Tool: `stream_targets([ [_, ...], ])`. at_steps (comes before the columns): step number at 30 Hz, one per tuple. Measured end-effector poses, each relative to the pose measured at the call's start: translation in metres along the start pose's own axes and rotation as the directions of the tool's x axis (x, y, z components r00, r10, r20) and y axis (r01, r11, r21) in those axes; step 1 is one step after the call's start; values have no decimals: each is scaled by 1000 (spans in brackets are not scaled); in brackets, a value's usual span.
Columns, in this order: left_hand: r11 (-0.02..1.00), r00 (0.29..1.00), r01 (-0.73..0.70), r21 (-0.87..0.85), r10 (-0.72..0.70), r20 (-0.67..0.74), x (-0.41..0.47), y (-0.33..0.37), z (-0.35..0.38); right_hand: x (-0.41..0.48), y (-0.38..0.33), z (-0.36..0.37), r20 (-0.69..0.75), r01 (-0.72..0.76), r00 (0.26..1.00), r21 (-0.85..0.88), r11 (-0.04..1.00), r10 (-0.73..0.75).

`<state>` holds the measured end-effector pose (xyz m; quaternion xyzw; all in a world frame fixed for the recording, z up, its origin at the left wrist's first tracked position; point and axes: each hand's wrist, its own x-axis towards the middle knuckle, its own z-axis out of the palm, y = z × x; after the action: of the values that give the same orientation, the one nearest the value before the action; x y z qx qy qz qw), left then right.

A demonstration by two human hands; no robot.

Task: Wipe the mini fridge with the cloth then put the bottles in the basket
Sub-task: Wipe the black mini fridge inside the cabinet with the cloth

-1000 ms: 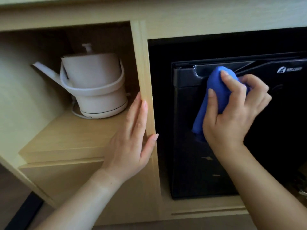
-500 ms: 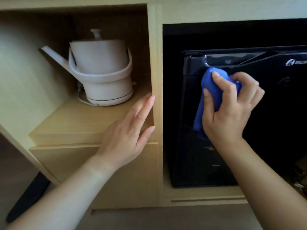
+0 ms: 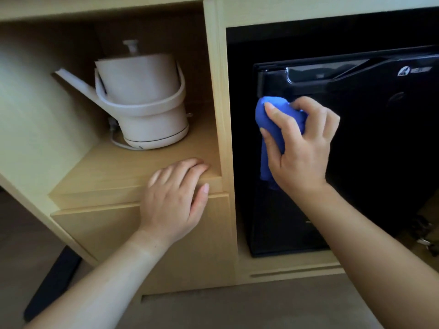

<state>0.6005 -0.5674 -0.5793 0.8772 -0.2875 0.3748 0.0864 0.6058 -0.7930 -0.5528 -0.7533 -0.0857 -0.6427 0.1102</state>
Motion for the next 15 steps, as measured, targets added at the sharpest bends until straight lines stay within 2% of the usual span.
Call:
stream_targets([
  [3,1000,1000,7,-13,-7,23,-2,1,-1,-11,8,-6,9,-37,999,-8,999,37],
  [7,1000,999,21,-16,-21,48,-3,0,-1,10,-10,1,-104,-149,983,25,989,151],
  [10,999,998,31,-14,-30,61,-4,0,-2,18,-23,12,-147,-123,981,21,992,125],
  [15,998,997,57,-6,-56,60,-3,2,-1,-8,-15,9,-24,-56,998,24,998,57],
])
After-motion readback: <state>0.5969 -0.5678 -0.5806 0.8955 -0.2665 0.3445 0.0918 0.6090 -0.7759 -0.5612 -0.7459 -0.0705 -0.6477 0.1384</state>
